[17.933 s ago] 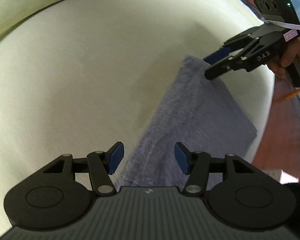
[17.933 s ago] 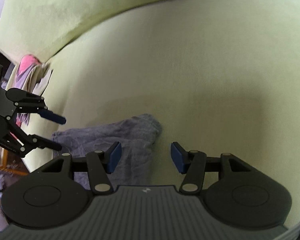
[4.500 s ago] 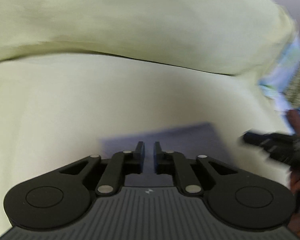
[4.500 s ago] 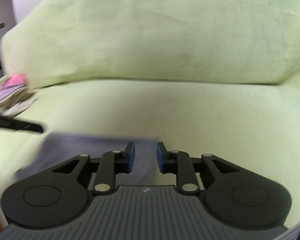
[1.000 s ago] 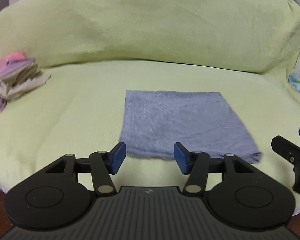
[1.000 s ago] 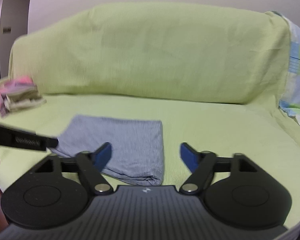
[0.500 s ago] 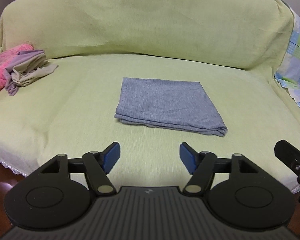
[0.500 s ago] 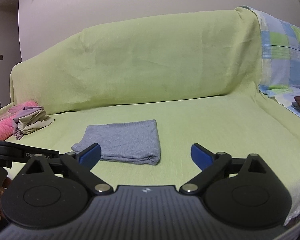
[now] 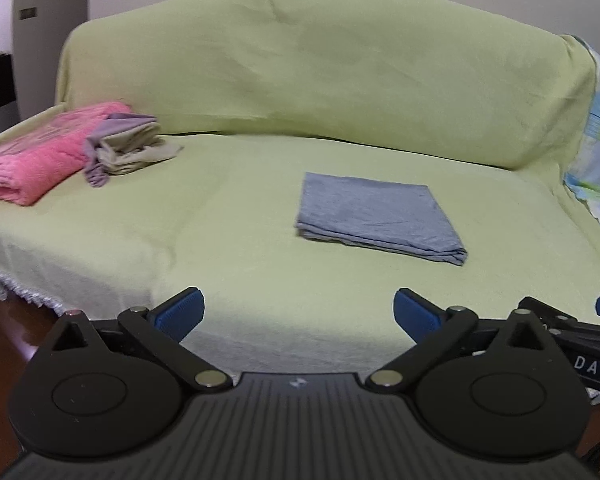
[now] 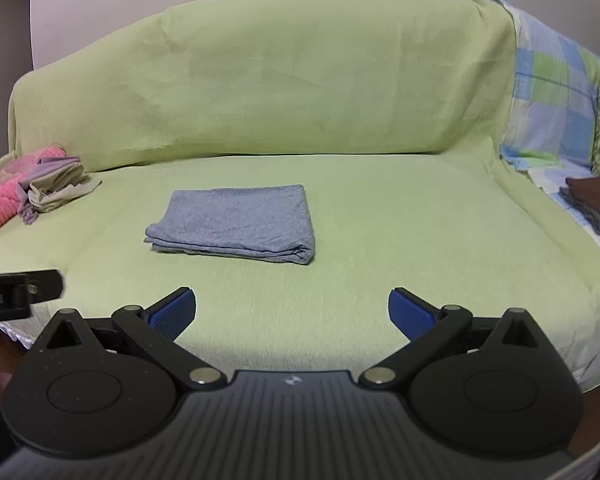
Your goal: Fold clothes
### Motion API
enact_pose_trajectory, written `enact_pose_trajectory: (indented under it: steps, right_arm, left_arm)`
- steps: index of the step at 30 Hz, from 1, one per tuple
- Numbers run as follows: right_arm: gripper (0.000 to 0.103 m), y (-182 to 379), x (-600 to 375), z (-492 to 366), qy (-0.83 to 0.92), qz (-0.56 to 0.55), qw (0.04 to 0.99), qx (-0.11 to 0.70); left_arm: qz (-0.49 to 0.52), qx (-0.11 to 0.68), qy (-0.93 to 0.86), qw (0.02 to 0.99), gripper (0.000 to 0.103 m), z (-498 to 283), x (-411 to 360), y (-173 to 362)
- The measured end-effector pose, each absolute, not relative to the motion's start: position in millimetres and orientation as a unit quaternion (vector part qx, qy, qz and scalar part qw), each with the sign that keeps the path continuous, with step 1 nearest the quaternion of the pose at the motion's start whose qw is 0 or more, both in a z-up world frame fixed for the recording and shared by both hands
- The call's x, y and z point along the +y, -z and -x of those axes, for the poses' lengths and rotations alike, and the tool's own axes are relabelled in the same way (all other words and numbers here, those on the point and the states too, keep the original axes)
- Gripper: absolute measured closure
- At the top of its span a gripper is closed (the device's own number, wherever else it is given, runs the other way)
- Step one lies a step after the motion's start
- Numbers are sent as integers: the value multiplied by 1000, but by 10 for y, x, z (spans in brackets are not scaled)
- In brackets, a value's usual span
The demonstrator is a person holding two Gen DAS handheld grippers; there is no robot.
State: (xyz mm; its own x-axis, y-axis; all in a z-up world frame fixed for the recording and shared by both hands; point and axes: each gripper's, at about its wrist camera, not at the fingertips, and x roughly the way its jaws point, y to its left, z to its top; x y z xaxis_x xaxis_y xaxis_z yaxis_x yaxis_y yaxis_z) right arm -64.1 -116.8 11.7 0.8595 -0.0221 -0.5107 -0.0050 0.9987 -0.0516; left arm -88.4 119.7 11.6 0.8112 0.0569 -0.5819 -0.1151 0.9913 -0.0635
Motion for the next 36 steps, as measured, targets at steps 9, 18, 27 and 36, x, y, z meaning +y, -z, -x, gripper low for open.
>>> enact_pose_trajectory:
  steps: [9,18,27,36]
  right_arm:
    - [2,-272,-1146,758,-25,-62,963,261]
    - [2,-341,-924,806,-36,-21,964,262]
    - [2,-237,-943,841,-2,-19,959,283]
    - [2,-172,-889,841,7,-11,956,294]
  left_arm:
    - [77,270,-59,958,1,1136,1377,-255]
    - [34,279,-74,957,1,1157,1365,-221]
    - [36,301,-49,952,1,1011,1260,-94]
    - [45,307,-41,950,1,1011,1282,-80]
